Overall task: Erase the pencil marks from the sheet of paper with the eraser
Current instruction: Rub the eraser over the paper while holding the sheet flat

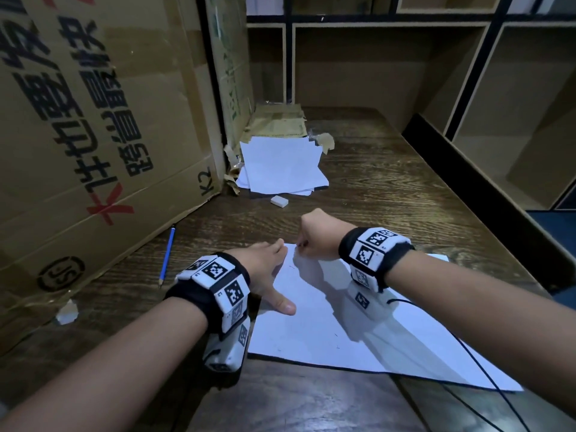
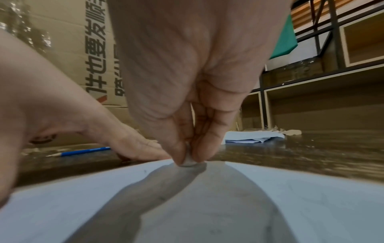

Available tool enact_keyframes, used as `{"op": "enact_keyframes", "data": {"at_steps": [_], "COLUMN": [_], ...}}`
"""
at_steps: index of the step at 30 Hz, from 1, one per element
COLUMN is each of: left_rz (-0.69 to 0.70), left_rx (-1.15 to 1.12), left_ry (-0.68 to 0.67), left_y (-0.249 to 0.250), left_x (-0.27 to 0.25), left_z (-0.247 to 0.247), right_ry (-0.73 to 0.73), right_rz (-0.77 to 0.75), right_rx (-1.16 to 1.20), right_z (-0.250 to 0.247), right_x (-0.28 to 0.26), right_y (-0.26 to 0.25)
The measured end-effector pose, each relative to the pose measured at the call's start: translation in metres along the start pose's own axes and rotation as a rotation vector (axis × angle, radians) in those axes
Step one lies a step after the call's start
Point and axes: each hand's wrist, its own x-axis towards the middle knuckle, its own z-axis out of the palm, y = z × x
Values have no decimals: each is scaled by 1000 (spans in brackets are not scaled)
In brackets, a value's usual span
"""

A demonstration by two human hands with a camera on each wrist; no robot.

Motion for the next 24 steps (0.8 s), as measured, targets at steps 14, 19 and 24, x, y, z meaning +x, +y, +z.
{"op": "enact_keyframes", "data": {"at_steps": [14, 19, 24], "left_rz": [-56, -60, -50], "left_rx": [52, 46, 45], "left_ry": [-78, -97, -84], "left_y": [5, 3, 3], "left_x": [1, 3, 1], "left_z": [-6, -5, -5], "right_ry": [-32, -36, -6], "right_rz": [29, 27, 47], "right_rx": [-111, -96, -122], "right_z": [3, 3, 5], "right_x": [-7, -2, 0], "right_y": [-22, -15, -16]}}
